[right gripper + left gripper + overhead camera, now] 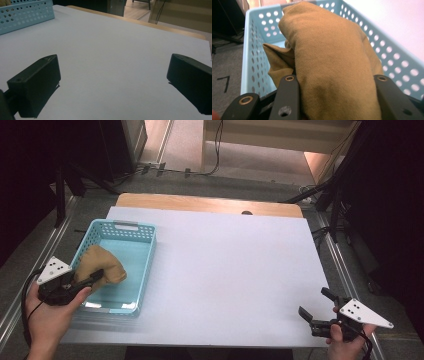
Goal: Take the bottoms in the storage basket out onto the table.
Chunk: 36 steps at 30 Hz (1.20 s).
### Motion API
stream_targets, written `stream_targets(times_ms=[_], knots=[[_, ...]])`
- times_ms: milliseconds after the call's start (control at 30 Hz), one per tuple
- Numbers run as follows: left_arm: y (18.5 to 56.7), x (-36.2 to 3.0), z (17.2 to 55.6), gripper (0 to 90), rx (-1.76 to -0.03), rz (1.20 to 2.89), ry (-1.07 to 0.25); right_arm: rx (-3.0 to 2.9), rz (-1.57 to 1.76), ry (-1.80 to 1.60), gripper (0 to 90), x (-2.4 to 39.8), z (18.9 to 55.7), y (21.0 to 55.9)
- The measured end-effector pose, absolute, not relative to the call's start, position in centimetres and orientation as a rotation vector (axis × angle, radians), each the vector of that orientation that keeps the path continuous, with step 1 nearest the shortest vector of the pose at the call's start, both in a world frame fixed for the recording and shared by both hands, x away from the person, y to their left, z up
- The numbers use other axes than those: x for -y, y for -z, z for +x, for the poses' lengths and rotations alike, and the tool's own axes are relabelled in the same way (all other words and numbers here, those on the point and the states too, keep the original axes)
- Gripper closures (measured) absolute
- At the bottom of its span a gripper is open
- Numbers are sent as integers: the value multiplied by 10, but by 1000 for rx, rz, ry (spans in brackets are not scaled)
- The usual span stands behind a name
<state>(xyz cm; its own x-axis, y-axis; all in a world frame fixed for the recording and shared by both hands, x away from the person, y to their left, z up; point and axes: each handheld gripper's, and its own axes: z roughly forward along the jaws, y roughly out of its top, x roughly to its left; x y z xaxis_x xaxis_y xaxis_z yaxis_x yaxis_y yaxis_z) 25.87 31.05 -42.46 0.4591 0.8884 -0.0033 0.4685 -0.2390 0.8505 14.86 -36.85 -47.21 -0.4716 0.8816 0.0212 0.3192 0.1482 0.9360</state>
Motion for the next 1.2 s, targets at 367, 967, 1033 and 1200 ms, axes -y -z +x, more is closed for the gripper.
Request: stream_targets(times_ms=[367, 967, 1033, 1200], knots=[[411, -301, 258, 588, -1099, 1761, -657, -1877, 1141, -1324, 0, 369, 149, 472], [402, -274, 259, 588, -1039, 1693, -657, -1881, 1127, -1322, 0, 369, 149, 472], [401, -271, 259, 588, -1031, 1697, -652, -1882, 1127, -1323, 0, 369, 149, 472], [399, -264, 259, 588, -1014, 1696, -647, -1879, 1127, -1324, 0, 369, 149, 472]])
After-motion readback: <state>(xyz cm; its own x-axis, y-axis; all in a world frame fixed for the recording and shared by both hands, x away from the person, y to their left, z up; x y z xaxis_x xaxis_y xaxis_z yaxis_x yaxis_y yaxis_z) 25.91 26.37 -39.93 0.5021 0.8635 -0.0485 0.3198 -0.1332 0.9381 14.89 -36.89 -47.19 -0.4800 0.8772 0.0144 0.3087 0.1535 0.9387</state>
